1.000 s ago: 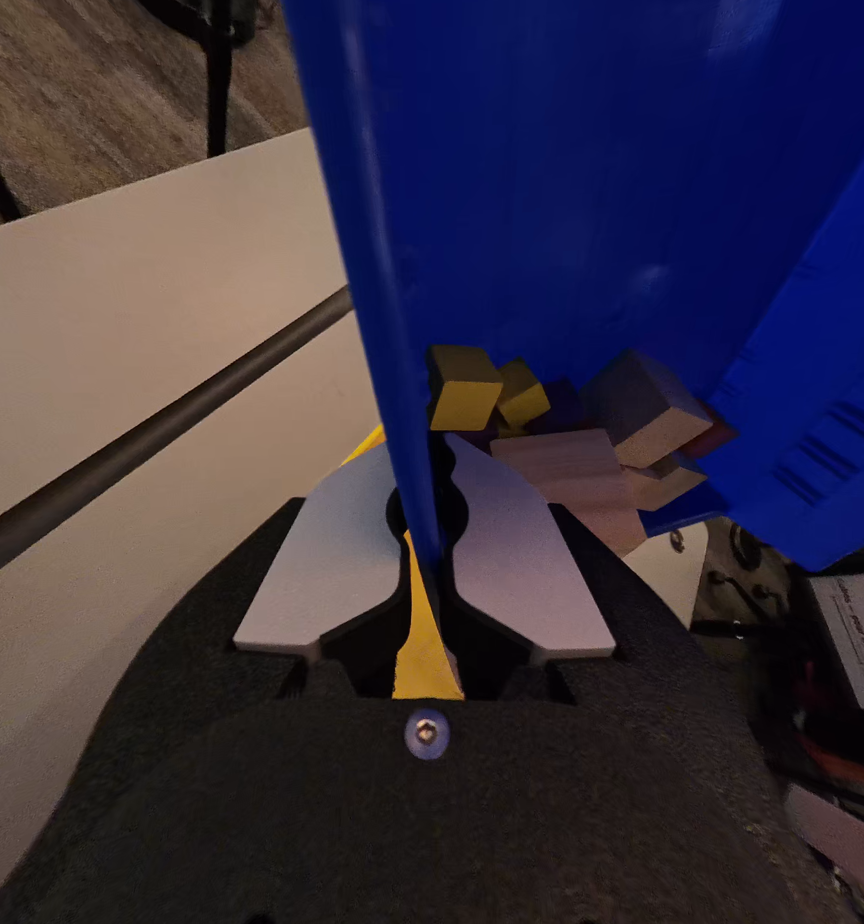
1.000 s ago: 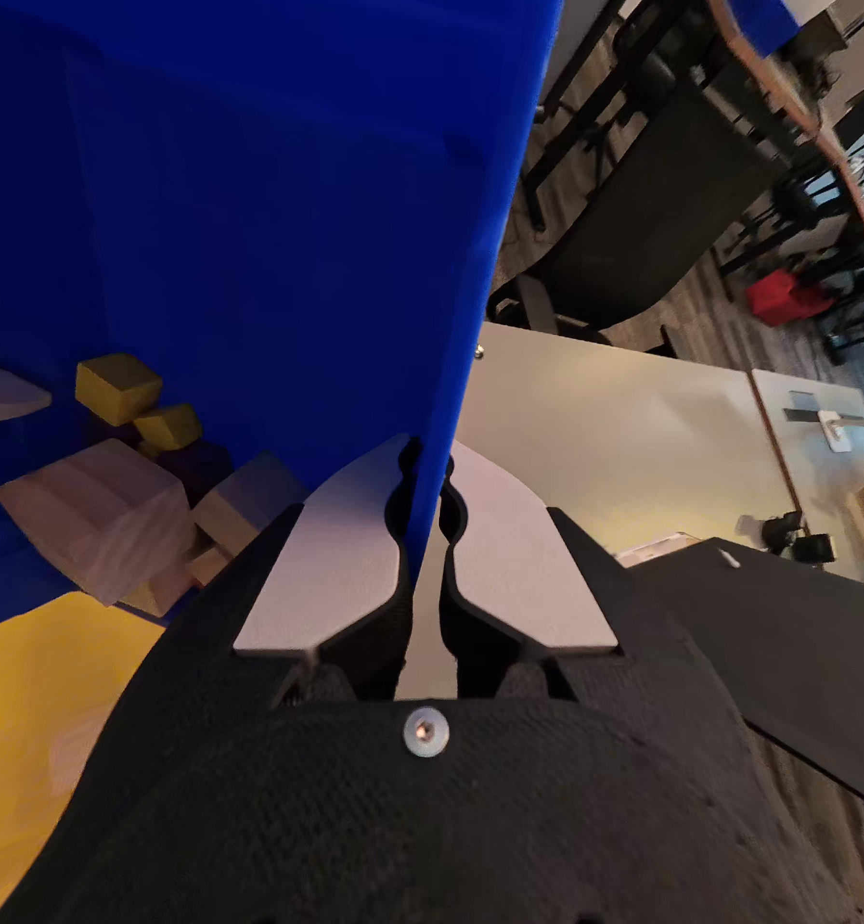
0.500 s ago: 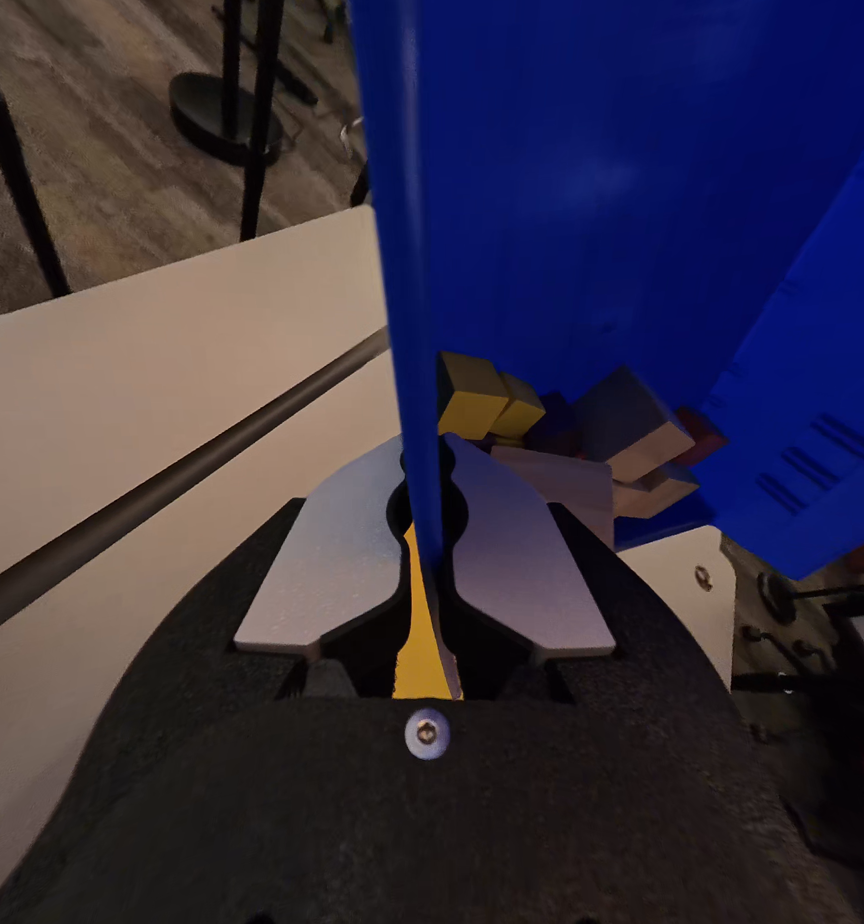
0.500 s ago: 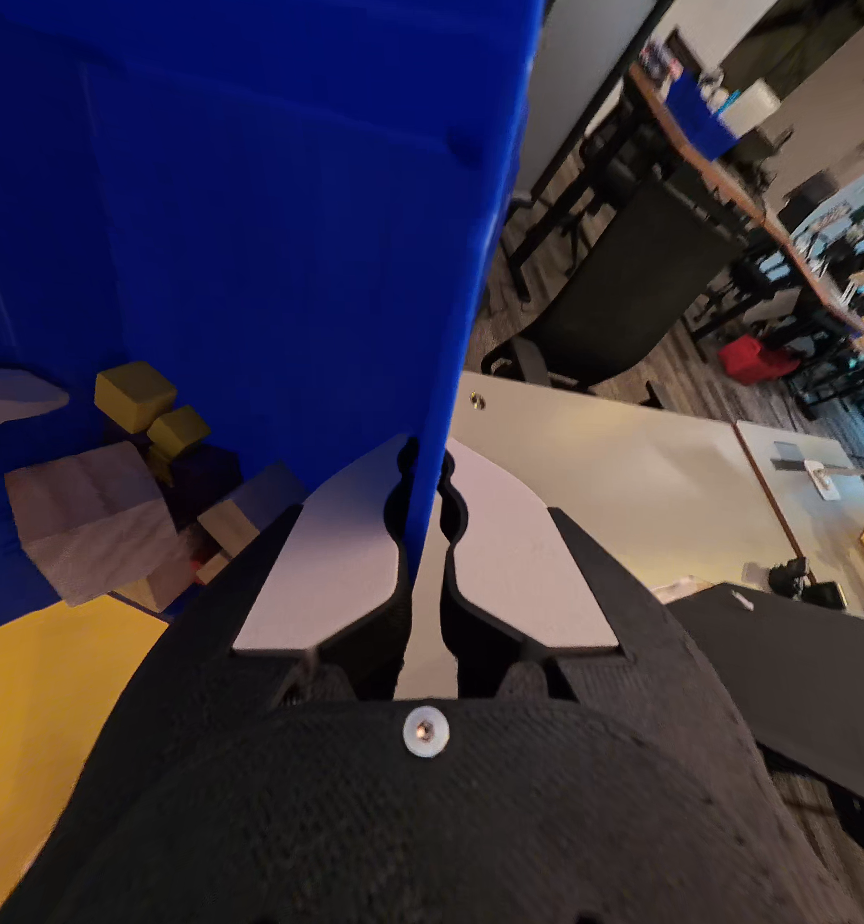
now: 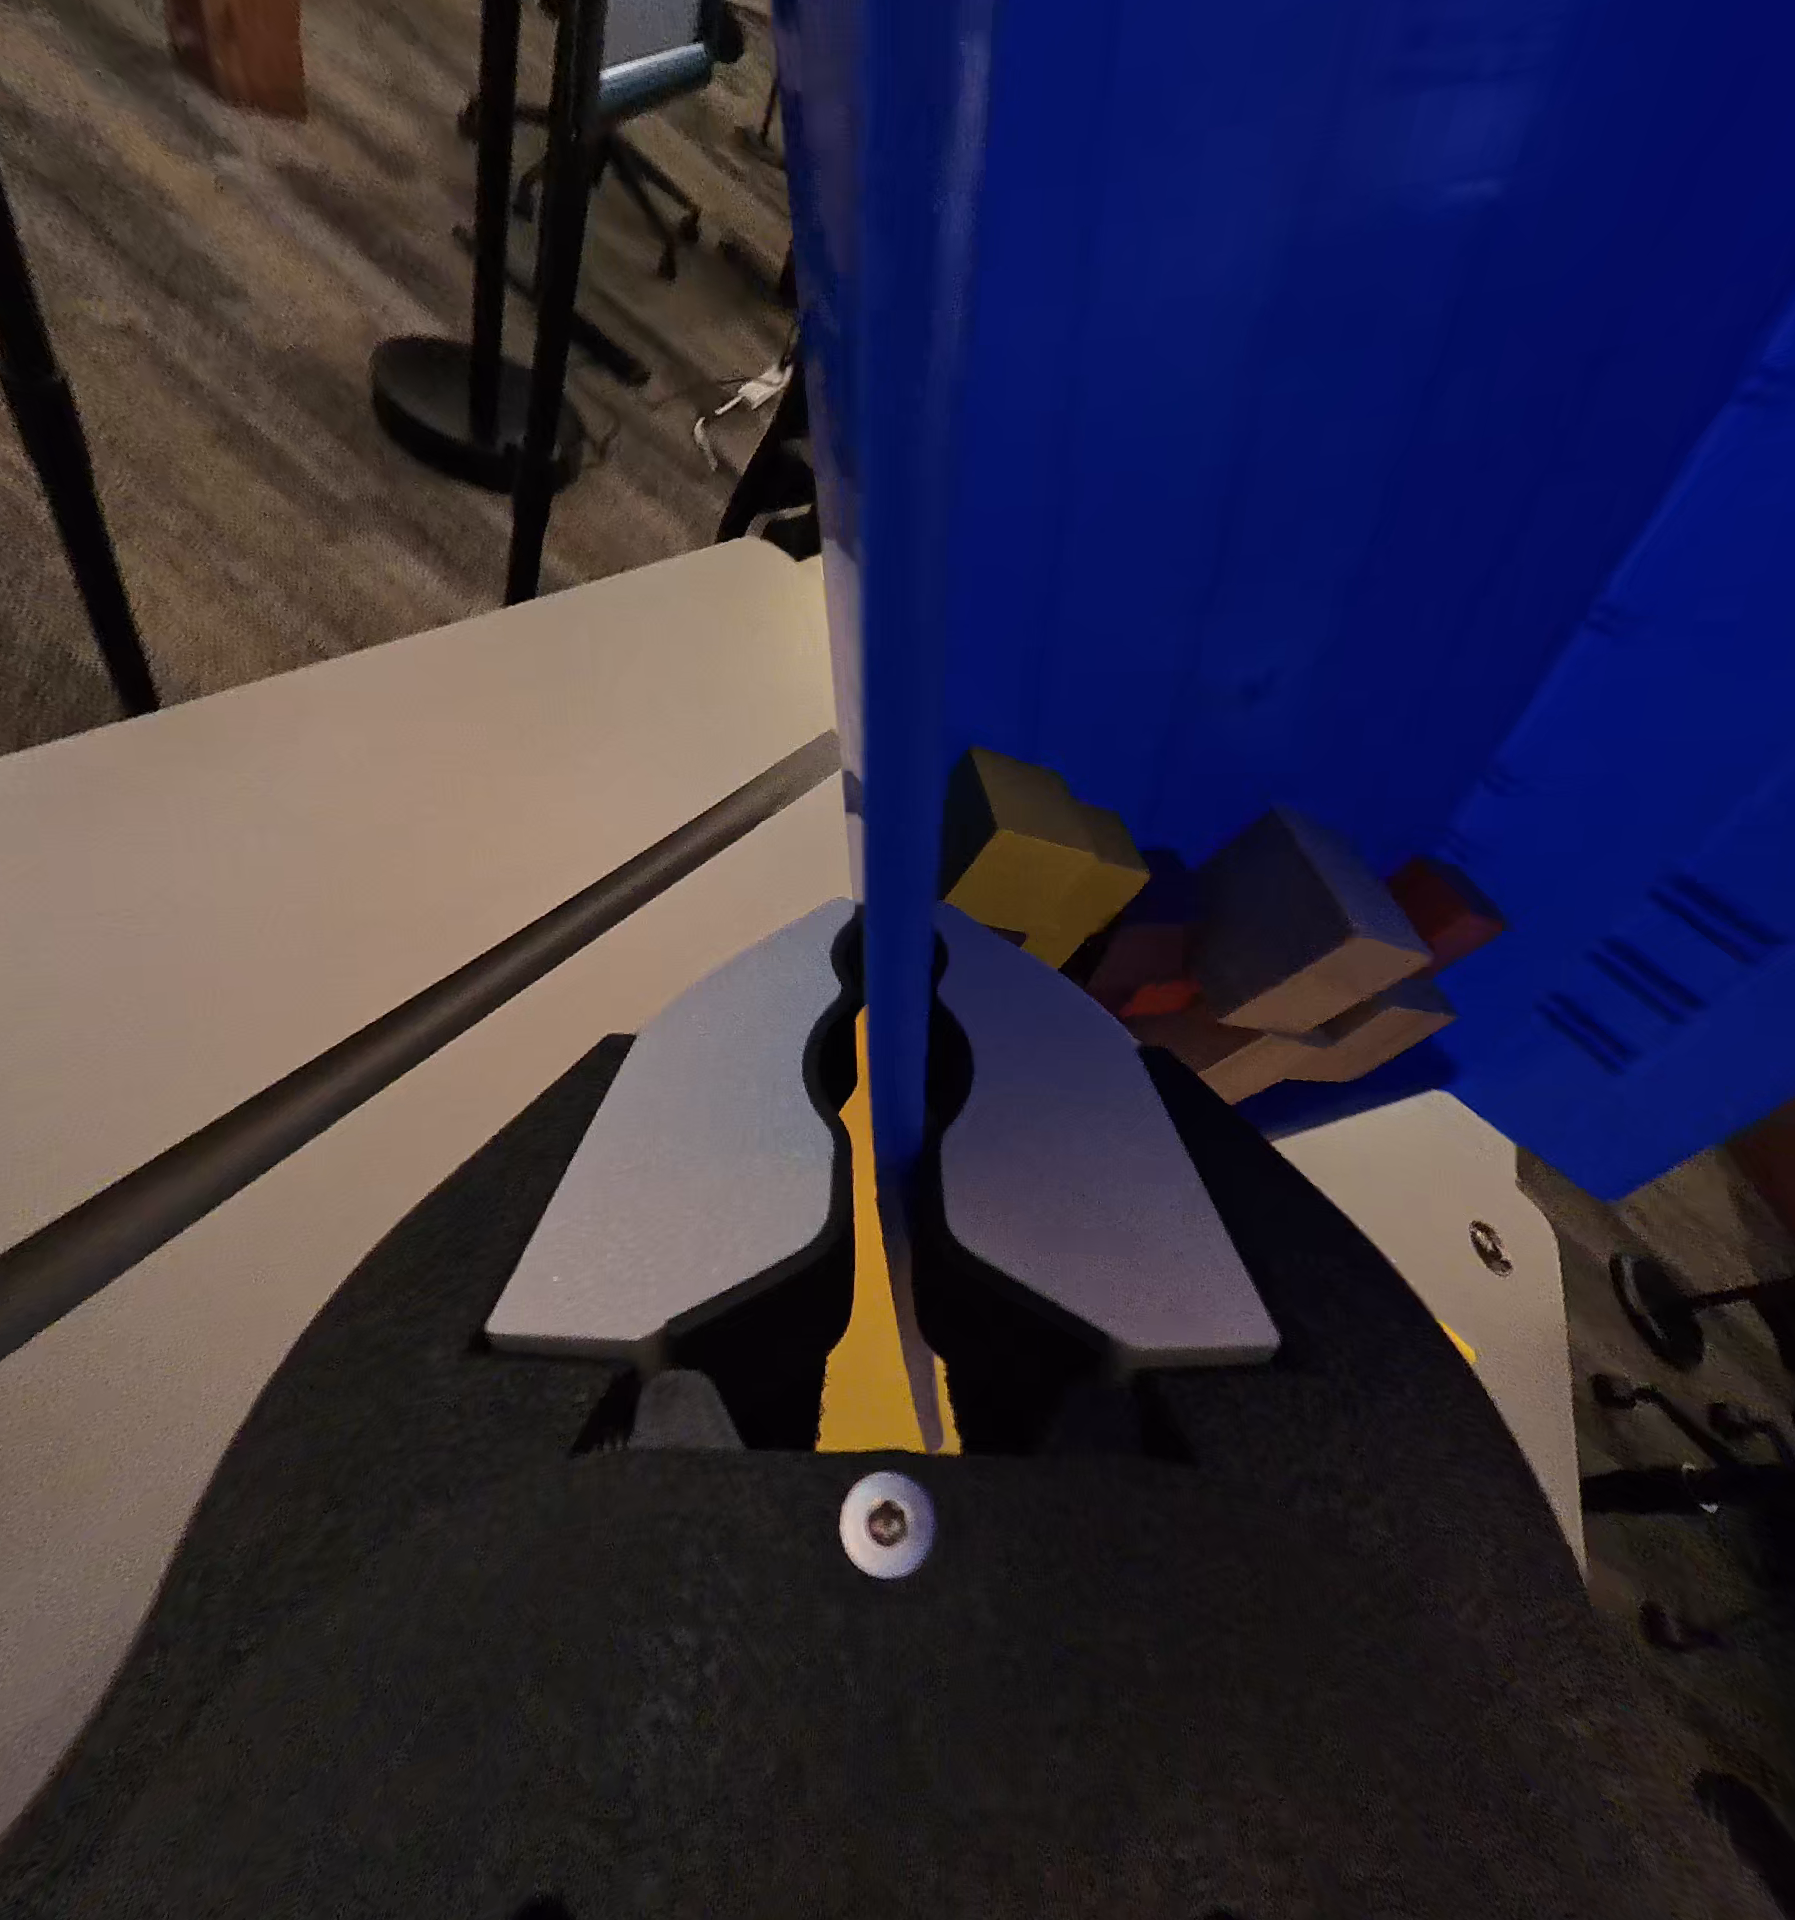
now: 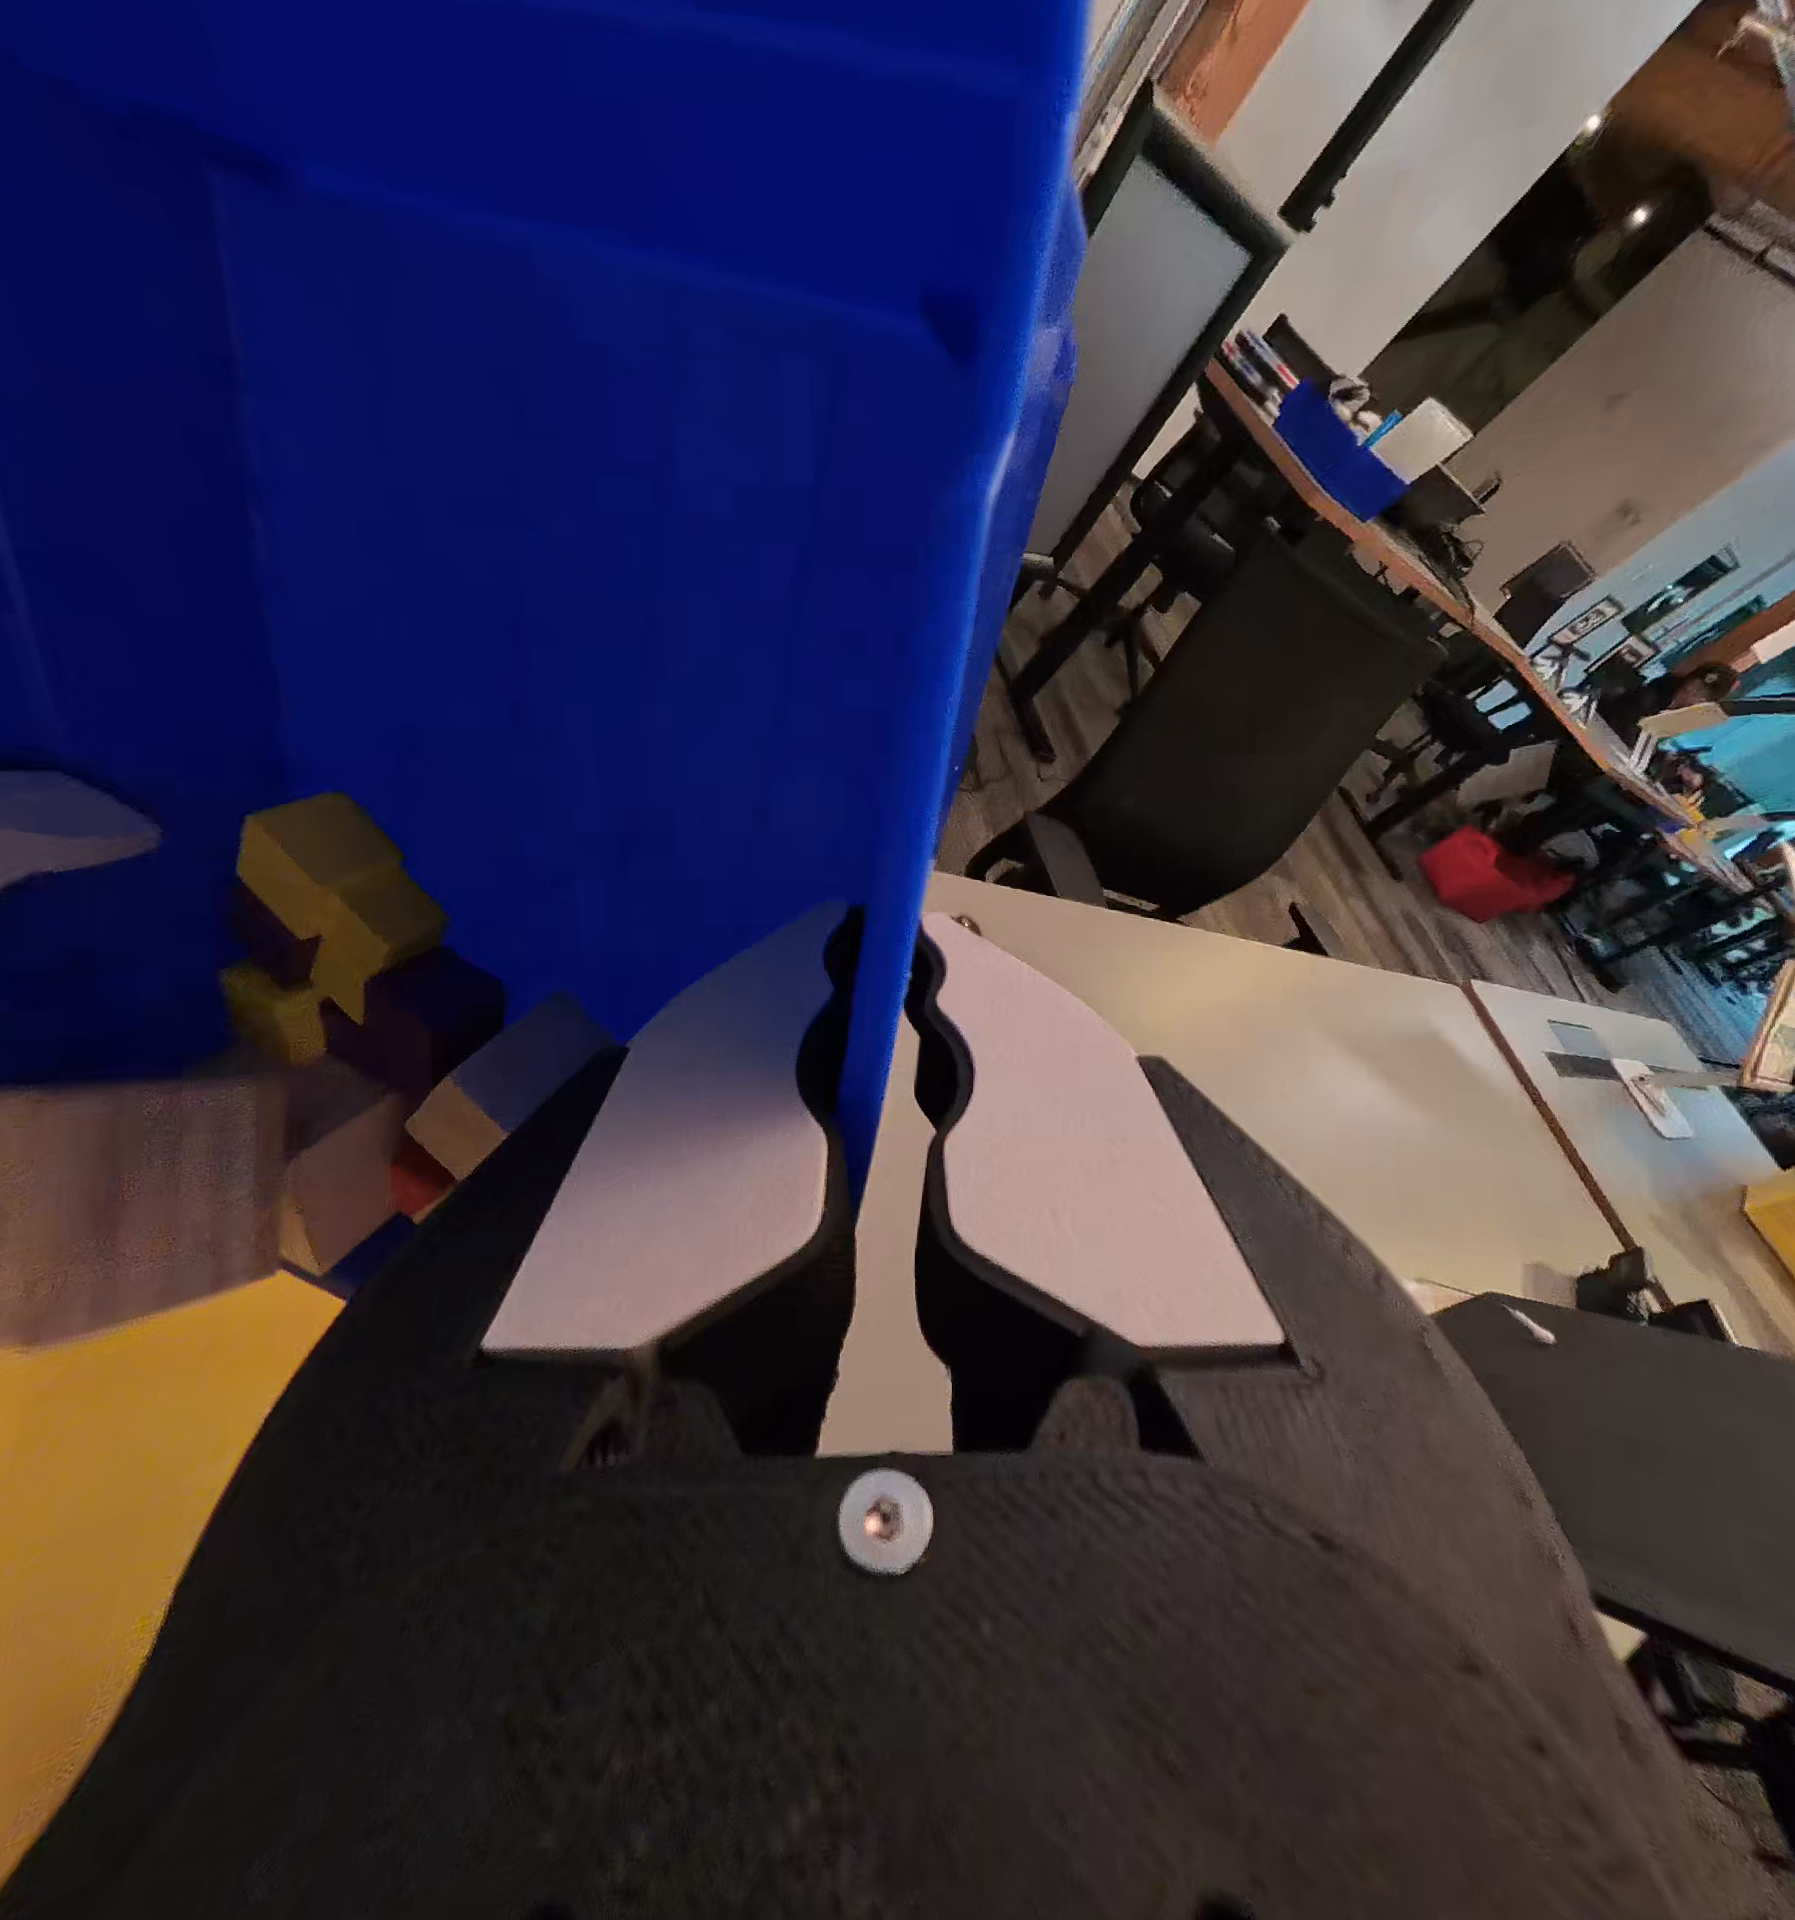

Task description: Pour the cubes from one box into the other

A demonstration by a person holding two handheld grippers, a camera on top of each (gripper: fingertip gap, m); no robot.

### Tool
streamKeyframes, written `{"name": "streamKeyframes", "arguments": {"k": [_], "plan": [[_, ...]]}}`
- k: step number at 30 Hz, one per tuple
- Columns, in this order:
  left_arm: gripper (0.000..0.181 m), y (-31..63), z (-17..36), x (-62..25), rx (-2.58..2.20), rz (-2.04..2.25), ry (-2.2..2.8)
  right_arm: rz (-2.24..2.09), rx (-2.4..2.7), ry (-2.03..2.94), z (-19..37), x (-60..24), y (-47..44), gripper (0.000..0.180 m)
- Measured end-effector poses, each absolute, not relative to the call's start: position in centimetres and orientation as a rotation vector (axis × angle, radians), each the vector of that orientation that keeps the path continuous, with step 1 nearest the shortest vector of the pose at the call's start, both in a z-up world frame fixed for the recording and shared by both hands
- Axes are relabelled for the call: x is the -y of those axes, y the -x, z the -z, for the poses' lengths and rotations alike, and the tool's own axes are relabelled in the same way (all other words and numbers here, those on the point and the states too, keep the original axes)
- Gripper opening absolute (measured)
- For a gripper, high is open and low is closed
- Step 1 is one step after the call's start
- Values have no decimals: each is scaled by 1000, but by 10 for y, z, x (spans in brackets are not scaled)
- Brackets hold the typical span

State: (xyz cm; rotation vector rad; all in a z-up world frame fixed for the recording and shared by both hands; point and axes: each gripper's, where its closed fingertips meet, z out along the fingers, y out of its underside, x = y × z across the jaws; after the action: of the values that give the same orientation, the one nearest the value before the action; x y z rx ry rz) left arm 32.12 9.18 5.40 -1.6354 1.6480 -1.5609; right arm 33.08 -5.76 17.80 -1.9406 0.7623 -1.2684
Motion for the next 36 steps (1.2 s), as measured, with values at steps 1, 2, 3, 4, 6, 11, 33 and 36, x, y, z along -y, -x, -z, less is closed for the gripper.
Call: {"name": "streamKeyframes", "arguments": {"k": [1, 2, 3, 4, 6, 11, 33, 36], "plan": [[6, -322, -50, -93, -1655, 1518, 1672, 1252, -790, 1972, -171, 58, -335, 8], [6, -321, -46, -94, -1676, 1475, 1700, 1219, -831, 2001, -164, 59, -337, 7], [6, -319, -47, -93, -1684, 1471, 1689, 1203, -848, 2004, -163, 60, -335, 7], [6, -317, -49, -91, -1684, 1504, 1661, 1218, -827, 1980, -167, 61, -331, 7], [6, -319, -50, -92, -1657, 1541, 1648, 1248, -778, 1954, -171, 59, -330, 8], [6, -313, -55, -87, -1648, 1587, 1616, 1252, -766, 1928, -179, 60, -316, 9], [6, -308, -47, -92, -1591, 1520, 1633, 1274, -755, 1933, -164, 61, -315, 9], [5, -300, -55, -87, -1610, 1573, 1560, 1263, -734, 1881, -171, 63, -299, 10]]}}
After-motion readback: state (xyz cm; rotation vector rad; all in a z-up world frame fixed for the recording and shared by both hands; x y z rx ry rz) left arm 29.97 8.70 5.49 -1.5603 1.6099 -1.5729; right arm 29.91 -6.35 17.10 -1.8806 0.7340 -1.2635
